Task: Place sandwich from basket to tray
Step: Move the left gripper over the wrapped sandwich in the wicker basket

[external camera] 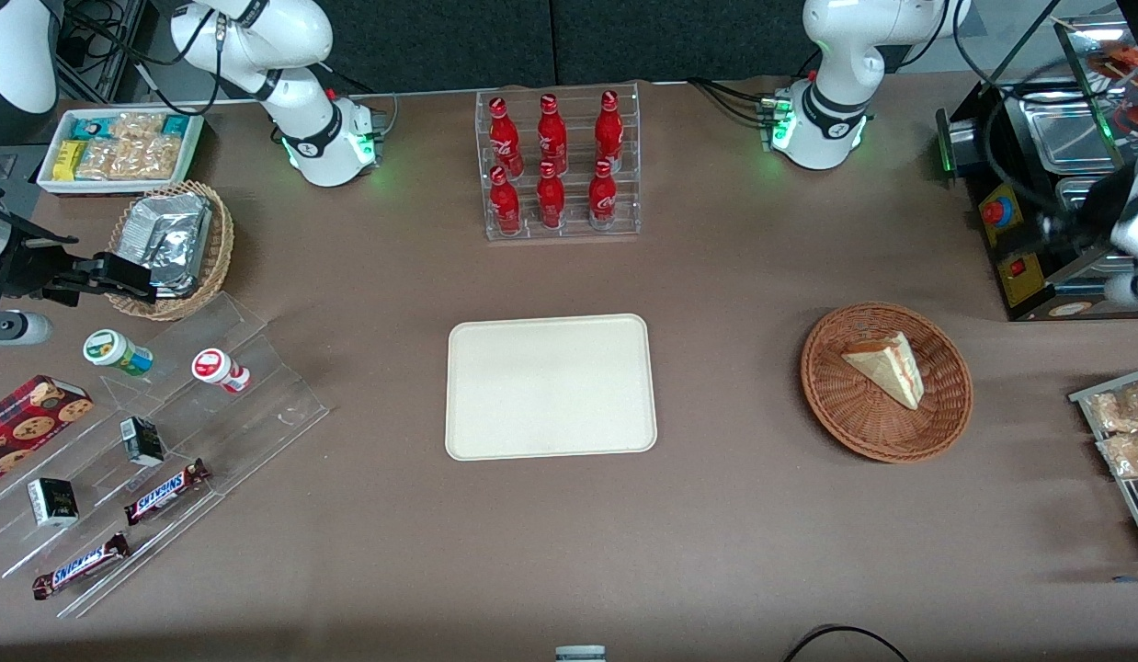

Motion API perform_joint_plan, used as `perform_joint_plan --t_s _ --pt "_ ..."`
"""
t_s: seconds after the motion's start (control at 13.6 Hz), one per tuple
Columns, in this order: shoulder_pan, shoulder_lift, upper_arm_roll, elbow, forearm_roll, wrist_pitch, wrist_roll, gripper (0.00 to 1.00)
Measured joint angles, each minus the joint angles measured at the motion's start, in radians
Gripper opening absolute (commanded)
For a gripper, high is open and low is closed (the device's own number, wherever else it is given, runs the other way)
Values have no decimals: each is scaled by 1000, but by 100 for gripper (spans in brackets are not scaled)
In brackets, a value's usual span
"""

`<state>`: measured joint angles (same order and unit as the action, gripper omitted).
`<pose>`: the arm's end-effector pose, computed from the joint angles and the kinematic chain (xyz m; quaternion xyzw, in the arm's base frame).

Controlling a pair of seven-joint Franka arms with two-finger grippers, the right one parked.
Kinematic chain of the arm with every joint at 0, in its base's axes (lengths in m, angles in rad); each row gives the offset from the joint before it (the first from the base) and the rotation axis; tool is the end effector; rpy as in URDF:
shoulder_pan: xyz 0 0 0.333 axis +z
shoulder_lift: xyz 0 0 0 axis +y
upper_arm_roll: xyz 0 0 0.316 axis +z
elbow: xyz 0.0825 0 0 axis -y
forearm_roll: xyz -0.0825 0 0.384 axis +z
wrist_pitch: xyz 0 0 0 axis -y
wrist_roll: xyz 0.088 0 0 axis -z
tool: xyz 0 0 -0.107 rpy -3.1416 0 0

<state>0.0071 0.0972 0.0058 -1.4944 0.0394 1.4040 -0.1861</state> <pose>0.5648 0.0119 0.5926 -0.9903 -0.1003 0.0916 0.0279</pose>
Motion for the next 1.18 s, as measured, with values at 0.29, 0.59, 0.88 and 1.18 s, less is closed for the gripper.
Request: perform_joint_plan --t_s 0.29,0.59,0.88,1.18 --pt "51 18 2 -182 5 219 -211 100" --pt "53 20 -3 -391 4 496 -461 100" --pt "53 21 -5 -581 3 744 -602 100" --pt "52 28 -10 -714 1 921 -710 100"
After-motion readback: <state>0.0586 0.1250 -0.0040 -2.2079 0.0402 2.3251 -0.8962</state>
